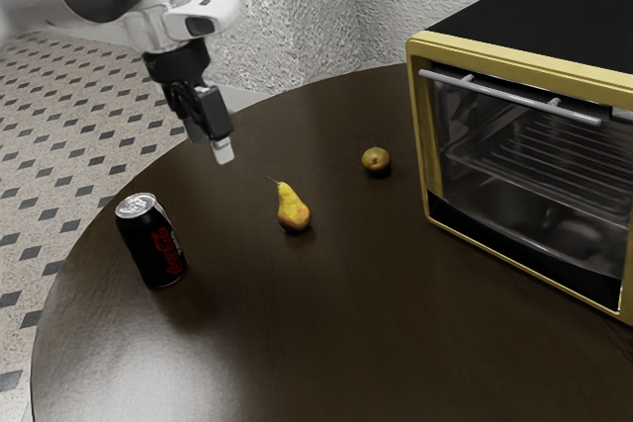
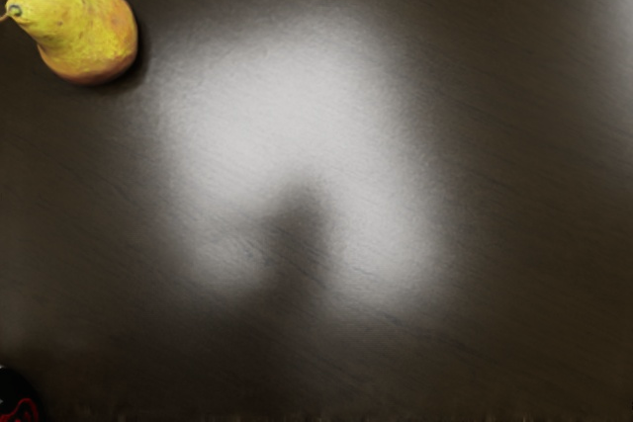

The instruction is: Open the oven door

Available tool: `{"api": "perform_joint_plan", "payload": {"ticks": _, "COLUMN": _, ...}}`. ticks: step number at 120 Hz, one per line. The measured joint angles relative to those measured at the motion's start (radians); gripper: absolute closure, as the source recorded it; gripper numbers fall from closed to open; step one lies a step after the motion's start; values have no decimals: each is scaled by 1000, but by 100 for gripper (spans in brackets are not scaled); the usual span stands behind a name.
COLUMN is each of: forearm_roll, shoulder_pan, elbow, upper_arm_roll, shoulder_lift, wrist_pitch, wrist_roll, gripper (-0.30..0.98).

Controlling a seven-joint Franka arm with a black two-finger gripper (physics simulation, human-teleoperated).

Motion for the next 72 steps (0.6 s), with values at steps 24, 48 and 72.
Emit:
{"api": "perform_joint_plan", "payload": {"ticks": 24, "forearm_roll": 14, "shoulder_pan": 0, "elbow": 1, "upper_arm_roll": 0, "shoulder_lift": 0, "wrist_pitch": -18, "wrist_roll": -78, "gripper": 0}}
{"api": "perform_joint_plan", "payload": {"ticks": 48, "forearm_roll": 6, "shoulder_pan": 231, "elbow": 155, "upper_arm_roll": -463, "shoulder_lift": -288, "wrist_pitch": 8, "wrist_roll": 97, "gripper": 0}}
{"api": "perform_joint_plan", "payload": {"ticks": 72, "forearm_roll": 66, "shoulder_pan": -24, "elbow": -172, "upper_arm_roll": -834, "shoulder_lift": -397, "wrist_pitch": 256, "wrist_roll": 424, "gripper": 0}}
